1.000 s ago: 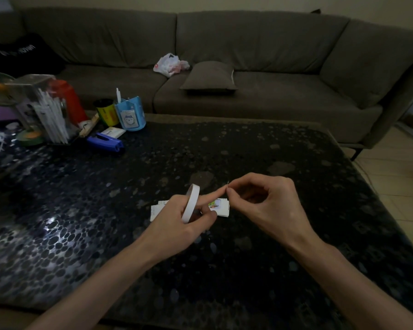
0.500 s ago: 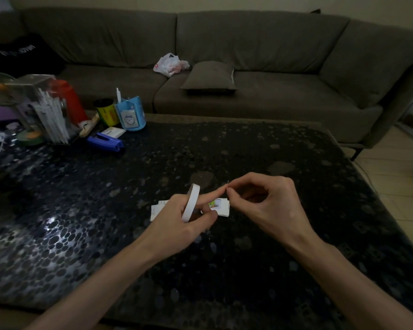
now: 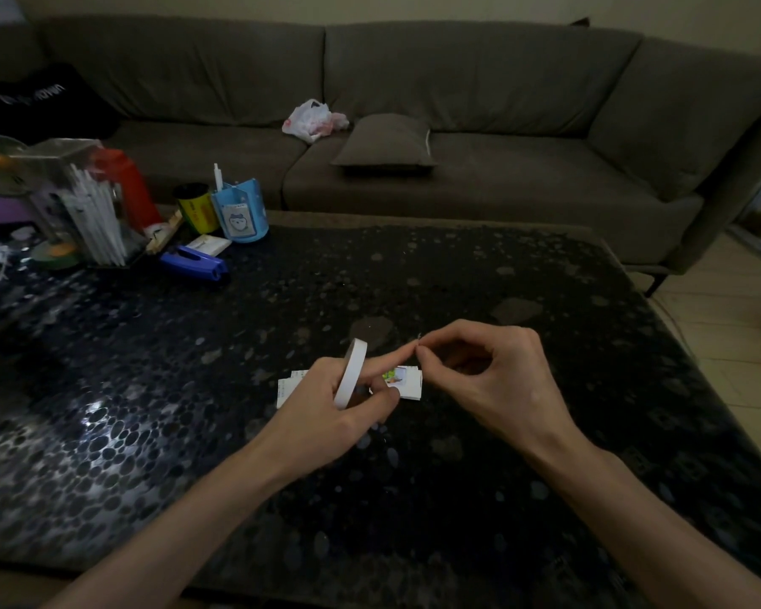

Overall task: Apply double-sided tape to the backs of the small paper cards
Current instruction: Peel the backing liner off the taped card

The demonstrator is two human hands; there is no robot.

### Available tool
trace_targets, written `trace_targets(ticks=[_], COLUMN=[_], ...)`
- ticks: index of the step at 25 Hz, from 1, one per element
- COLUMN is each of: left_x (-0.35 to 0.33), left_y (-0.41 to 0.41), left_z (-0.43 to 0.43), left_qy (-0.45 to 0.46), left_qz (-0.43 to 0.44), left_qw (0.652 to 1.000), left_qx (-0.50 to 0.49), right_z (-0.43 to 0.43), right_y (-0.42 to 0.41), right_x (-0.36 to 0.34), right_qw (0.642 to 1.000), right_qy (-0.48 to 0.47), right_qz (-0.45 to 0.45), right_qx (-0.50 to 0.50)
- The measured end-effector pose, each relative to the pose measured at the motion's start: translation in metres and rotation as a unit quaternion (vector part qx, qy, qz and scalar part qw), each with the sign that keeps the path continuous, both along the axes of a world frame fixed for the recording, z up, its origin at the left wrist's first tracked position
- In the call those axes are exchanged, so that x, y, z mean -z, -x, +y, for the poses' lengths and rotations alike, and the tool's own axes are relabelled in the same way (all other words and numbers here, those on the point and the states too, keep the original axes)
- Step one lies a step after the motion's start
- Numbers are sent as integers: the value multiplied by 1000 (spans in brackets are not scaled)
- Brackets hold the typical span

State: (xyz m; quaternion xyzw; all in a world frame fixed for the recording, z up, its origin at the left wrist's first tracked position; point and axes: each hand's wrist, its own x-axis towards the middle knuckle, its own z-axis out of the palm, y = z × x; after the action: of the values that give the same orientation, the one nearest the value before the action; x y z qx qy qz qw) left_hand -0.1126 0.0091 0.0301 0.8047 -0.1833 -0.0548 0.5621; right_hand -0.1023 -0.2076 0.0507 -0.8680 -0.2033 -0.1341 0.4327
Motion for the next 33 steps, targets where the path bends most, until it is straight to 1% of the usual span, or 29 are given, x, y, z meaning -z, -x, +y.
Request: trace_targets(ticks=[12,16,24,33], left_x=[-6,-8,-6,-2], left_y=[3,3,1,-1], left_z=[-4,-2,0,-1], left_qy=[6,-7,16,6], left_qz=[-3,-10,-26,-4], left_qw=[1000,1000,1000,1000], left_qx=[4,4,4,8], right_z=[-1,-1,-2,0], right_y=[-1,0,-1,1], right_x=[4,2,3,1], right_qw=[1000,1000,1000,1000], right_qy=[-8,-11,-8,-14], right_qz=[-17,-12,12,16], right_qx=[15,5,6,8])
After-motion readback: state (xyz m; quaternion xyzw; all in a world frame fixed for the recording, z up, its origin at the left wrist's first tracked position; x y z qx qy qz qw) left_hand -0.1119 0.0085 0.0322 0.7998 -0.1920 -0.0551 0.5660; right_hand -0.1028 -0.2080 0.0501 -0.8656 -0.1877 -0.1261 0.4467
